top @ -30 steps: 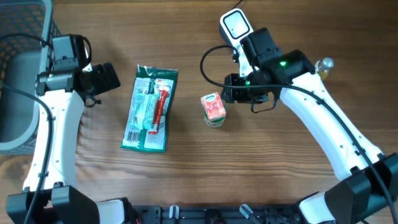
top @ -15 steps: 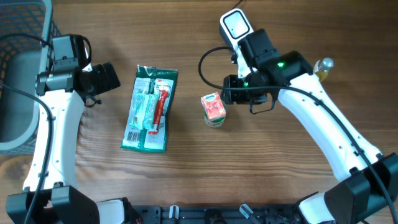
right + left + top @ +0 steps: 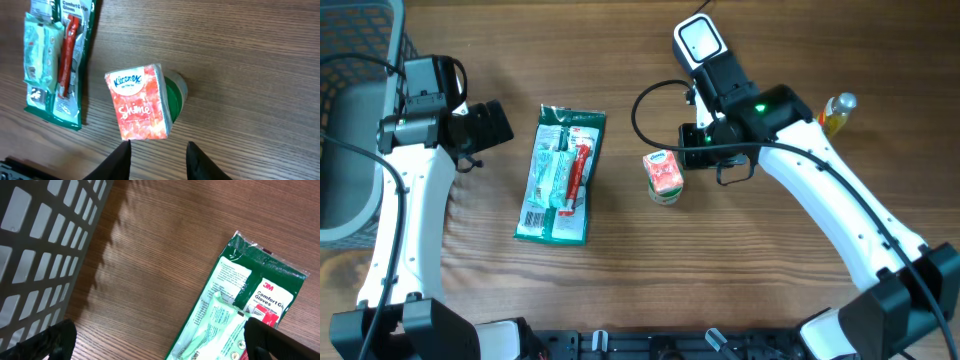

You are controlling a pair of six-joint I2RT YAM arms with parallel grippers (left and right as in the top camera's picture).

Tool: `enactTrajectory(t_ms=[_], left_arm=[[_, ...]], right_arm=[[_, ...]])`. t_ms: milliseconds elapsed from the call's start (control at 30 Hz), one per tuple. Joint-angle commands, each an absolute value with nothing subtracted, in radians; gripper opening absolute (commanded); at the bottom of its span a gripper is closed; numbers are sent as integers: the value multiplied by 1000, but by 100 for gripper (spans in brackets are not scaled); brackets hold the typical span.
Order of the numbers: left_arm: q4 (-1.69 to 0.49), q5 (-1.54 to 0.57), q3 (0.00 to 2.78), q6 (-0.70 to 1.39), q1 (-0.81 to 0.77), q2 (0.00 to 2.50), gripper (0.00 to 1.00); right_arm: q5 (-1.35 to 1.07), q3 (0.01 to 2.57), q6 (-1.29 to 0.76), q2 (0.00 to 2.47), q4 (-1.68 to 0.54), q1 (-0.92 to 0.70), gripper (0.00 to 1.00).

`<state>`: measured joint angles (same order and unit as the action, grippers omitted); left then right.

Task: Scan the item barcode
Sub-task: 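Move the right gripper to the tissue pack on the jar and grasp it, then lift the tissue pack off the jar with the right gripper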

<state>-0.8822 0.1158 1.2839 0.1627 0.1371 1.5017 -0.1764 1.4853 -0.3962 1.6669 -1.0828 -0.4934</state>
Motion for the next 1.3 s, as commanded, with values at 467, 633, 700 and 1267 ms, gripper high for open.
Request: enactTrajectory(t_ms=[467, 633, 700, 1267], left_arm=[[-880, 125, 1285, 172, 141, 1505, 100], [-880, 125, 1285, 172, 141, 1505, 100], [-880, 125, 1285, 172, 141, 1505, 100], [-880, 125, 1285, 172, 141, 1505, 100]], right_arm=[[-270, 1285, -361, 1715, -846, -498, 34], [-287, 1272, -359, 1716, -819, -498, 33], [-287, 1269, -359, 1717, -813, -498, 33], [-287, 1267, -374, 1783, -818, -498, 4]])
